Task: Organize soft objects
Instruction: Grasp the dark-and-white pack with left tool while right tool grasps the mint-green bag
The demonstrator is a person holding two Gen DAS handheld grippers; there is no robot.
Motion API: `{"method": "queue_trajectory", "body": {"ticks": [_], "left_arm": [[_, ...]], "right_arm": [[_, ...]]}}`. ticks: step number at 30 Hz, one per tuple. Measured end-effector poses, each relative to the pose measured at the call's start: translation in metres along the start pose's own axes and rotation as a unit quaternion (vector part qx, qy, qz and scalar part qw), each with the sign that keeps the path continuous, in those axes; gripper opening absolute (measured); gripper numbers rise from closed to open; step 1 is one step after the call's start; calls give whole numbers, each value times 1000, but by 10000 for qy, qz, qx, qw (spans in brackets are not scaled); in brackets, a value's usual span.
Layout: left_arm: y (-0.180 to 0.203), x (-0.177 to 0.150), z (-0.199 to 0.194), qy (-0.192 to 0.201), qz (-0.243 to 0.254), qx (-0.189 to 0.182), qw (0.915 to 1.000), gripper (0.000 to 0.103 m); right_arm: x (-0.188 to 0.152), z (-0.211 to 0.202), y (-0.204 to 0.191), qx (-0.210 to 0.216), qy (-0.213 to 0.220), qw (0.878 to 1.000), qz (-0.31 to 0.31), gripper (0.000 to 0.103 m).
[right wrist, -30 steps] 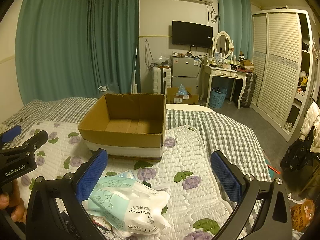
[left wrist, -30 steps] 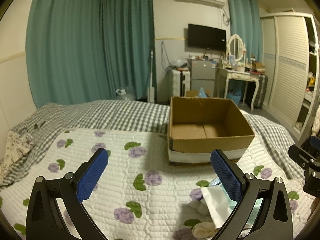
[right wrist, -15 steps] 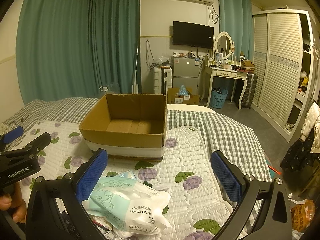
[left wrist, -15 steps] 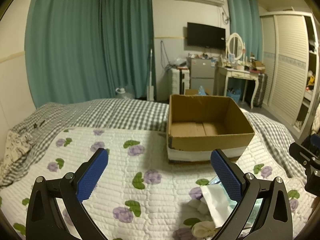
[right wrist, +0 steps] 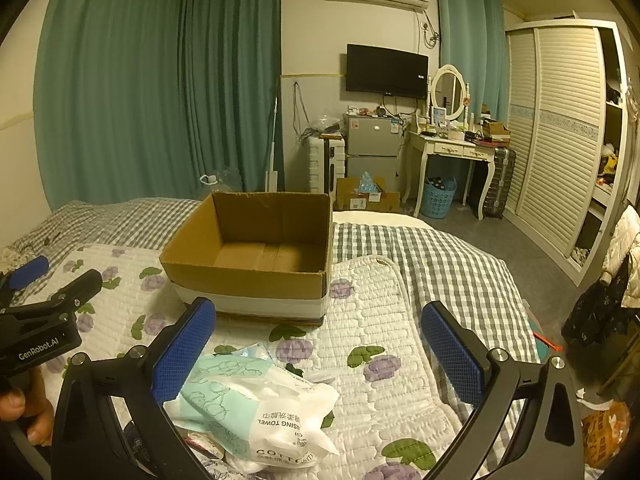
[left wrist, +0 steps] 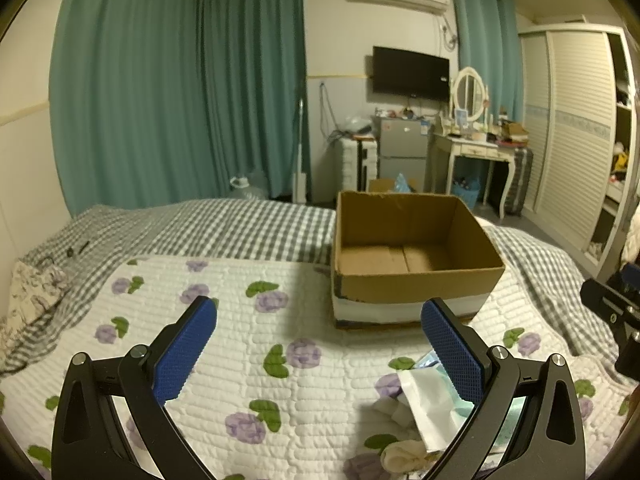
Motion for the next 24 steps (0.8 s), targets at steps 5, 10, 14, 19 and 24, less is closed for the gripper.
{"method": "queue_trajectory", "body": {"ticks": [5,10,14,19,24], "left_arm": [[10,-3,-17,-128,98,-228,9996,103],[33,-15,-49,-242,416,-537,9974,103],[54,-38,-67,-578,526,-860,9932,103],[88,-65,-82,-878,1203,-1365,9794,103],[104,-94,-74,-1499,2110,-1758,9498,103]], "right_arm": [[3,-14,7,48,22,10000,-51,103],[-9,-17,22,138,-246,9996,18,103],[-17,-16,32,220,-466,9987,64,103],[-24,-18,41,228,-611,9979,-42,103],[-32,-10,47,304,-831,9960,109,103]]}}
Point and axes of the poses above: each gripper's, at about its wrist camera, not at the fingertips, and z roughly the way its jaws point, y to its right, x to its top, the point moved 6 cm from there along z, roughly the way its jaws point, and after that the axes turned 4 degrees about y, right-handed, at the moved point
